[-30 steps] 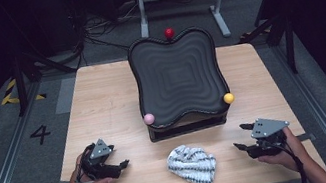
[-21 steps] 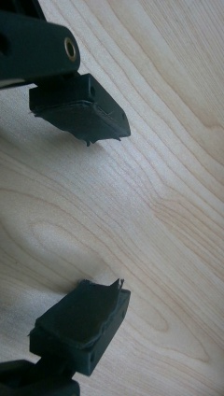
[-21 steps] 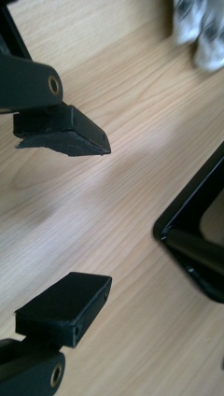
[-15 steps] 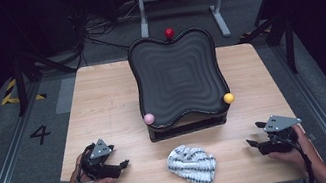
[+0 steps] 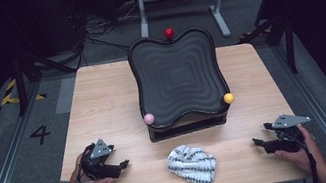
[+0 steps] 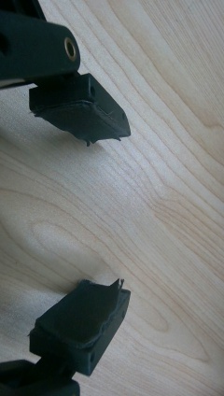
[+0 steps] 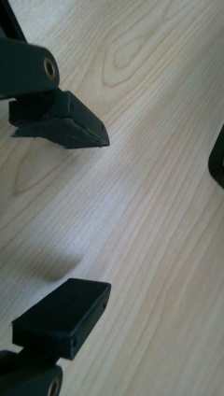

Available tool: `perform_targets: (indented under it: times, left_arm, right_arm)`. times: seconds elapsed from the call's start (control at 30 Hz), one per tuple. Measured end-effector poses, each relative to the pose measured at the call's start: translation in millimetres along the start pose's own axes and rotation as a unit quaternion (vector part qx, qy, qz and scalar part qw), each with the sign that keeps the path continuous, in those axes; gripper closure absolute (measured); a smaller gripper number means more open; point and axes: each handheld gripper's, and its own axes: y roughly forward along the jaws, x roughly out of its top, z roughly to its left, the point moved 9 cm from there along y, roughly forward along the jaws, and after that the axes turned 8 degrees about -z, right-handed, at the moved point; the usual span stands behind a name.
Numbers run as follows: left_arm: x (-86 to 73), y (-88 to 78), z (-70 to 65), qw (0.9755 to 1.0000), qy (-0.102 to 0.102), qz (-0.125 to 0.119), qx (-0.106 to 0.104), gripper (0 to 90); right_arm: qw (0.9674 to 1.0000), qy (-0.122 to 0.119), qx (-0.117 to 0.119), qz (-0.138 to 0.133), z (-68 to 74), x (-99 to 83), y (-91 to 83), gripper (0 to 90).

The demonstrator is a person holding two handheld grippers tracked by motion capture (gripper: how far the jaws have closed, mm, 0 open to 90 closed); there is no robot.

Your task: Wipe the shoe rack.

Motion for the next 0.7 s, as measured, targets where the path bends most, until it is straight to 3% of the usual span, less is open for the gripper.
perform_targets:
  times: [0.17, 0.7]
  left_arm:
    - [0.1, 0.1, 0.1, 1.0, 0.001, 0.0, 0.0, 19.8]
    - [0.2, 0.1, 0.3, 1.0, 0.002, -0.001, 0.001, 19.8]
  right_arm:
    - [0.9996, 0.027, -0.004, -0.003, -2.7, -2.5, 0.5, 18.9]
    - [0.9993, 0.033, -0.012, -0.014, -4.1, -3.4, 0.3, 18.8]
